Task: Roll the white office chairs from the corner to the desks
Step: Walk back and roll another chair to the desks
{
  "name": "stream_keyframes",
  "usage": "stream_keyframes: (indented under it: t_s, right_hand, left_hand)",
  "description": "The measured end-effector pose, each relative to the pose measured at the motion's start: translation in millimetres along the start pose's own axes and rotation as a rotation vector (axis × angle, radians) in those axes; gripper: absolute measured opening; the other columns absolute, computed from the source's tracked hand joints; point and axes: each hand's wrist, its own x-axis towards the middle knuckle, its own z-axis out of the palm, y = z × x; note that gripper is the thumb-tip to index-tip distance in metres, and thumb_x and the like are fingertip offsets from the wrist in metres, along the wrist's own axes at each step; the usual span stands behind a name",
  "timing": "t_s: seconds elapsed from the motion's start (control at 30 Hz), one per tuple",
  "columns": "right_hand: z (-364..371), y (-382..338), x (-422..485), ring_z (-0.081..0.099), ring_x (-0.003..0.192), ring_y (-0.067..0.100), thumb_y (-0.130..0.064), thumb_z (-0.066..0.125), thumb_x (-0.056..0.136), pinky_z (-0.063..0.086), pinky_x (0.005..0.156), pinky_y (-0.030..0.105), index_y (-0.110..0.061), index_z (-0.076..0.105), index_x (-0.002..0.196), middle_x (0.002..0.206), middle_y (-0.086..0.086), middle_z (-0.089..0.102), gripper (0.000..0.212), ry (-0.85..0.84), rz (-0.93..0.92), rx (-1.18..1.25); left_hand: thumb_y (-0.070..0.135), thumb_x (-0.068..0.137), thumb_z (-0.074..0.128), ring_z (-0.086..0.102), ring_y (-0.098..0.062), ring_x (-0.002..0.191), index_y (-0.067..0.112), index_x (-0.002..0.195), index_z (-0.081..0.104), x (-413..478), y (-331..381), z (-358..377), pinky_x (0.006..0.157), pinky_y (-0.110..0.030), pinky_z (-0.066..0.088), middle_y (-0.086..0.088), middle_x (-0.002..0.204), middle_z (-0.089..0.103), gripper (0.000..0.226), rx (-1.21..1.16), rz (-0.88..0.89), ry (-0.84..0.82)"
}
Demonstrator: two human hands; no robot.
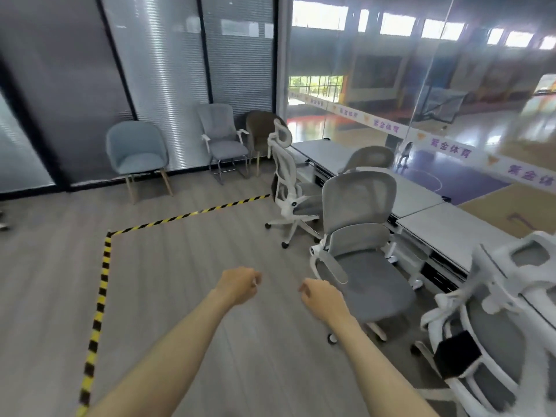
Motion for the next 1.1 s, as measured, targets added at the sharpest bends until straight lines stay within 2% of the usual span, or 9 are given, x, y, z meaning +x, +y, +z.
stream_keyframes:
  t_s: [0.13, 0.27, 0.37, 0.47, 0.57, 0.77, 0.87, 1.1]
  right_hand:
    - [48, -112, 17, 0.063, 0.108, 0.035, -0.026, 0.044, 0.096, 0.049, 0.085, 0.040, -0.019, 0.065, 0.112, 0.115, 0.009, 0.069, 0.028, -0.065, -0.096, -0.097]
    - [108, -246, 35, 0.064, 0.108, 0.034, -0.026, 0.041, 0.100, 0.049, 0.082, 0.039, -0.019, 0.065, 0.118, 0.116, 0.011, 0.069, 0.031, -0.132, -0.234, -0.166]
    - [152, -346, 50, 0.065, 0.109, 0.032, -0.029, 0.038, 0.103, 0.048, 0.083, 0.037, -0.023, 0.065, 0.122, 0.120, 0.009, 0.069, 0.033, -0.186, -0.329, -0.170]
    - [192, -443, 60, 0.065, 0.109, 0.033, -0.029, 0.038, 0.103, 0.050, 0.085, 0.037, -0.024, 0.064, 0.123, 0.120, 0.010, 0.068, 0.033, -0.236, -0.419, -0.162]
    - [229, -531, 67, 0.065, 0.109, 0.033, -0.027, 0.041, 0.101, 0.052, 0.089, 0.039, -0.023, 0.064, 0.123, 0.120, 0.010, 0.069, 0.031, -0.296, -0.515, -0.182]
    - [299, -684, 80, 0.064, 0.103, 0.032, -0.022, 0.042, 0.099, 0.053, 0.082, 0.038, -0.020, 0.066, 0.116, 0.115, 0.007, 0.068, 0.029, -0.382, -0.686, -0.160]
    - [333, -751, 95, 0.065, 0.101, 0.030, -0.024, 0.043, 0.094, 0.056, 0.083, 0.043, -0.026, 0.066, 0.109, 0.110, 0.004, 0.070, 0.028, -0.426, -0.764, -0.158]
    - [404, -918, 157, 0.065, 0.100, 0.025, -0.025, 0.044, 0.100, 0.056, 0.082, 0.037, -0.025, 0.063, 0.119, 0.114, 0.000, 0.070, 0.027, -0.524, -0.942, -0.177]
  left_hand:
    - [0.021, 0.100, 0.045, 0.060, -0.028, 0.118, 0.022, 0.128, 0.060, -53, -117, 10, 0.094, -0.035, 0.048, -0.004, 0.129, 0.064, 0.032, -0.086, -0.117, -0.006]
    - [0.020, 0.098, 0.043, 0.059, -0.027, 0.118, 0.025, 0.123, 0.061, -117, -255, 23, 0.095, -0.037, 0.048, -0.003, 0.132, 0.061, 0.031, -0.205, -0.273, 0.017]
    - [0.019, 0.103, 0.041, 0.060, -0.025, 0.114, 0.021, 0.125, 0.062, -166, -350, 27, 0.089, -0.036, 0.049, -0.003, 0.128, 0.061, 0.031, -0.245, -0.334, 0.034]
    - [0.017, 0.101, 0.041, 0.062, -0.023, 0.104, 0.022, 0.119, 0.063, -215, -434, 31, 0.084, -0.037, 0.050, -0.003, 0.121, 0.065, 0.029, -0.298, -0.430, 0.043]
    - [0.016, 0.098, 0.040, 0.062, -0.025, 0.104, 0.024, 0.117, 0.064, -260, -504, 33, 0.085, -0.038, 0.053, -0.002, 0.119, 0.064, 0.032, -0.361, -0.550, 0.069]
    - [0.016, 0.096, 0.044, 0.061, -0.029, 0.109, 0.026, 0.115, 0.066, -325, -628, 35, 0.082, -0.036, 0.050, -0.003, 0.122, 0.063, 0.030, -0.368, -0.739, 0.150]
    - [0.018, 0.092, 0.050, 0.062, -0.030, 0.109, 0.027, 0.112, 0.066, -350, -689, 36, 0.082, -0.035, 0.049, -0.005, 0.122, 0.065, 0.027, -0.361, -0.820, 0.170]
    - [0.020, 0.091, 0.054, 0.061, -0.029, 0.112, 0.026, 0.113, 0.066, -393, -847, 15, 0.090, -0.035, 0.047, -0.005, 0.122, 0.065, 0.026, -0.359, -1.008, 0.194]
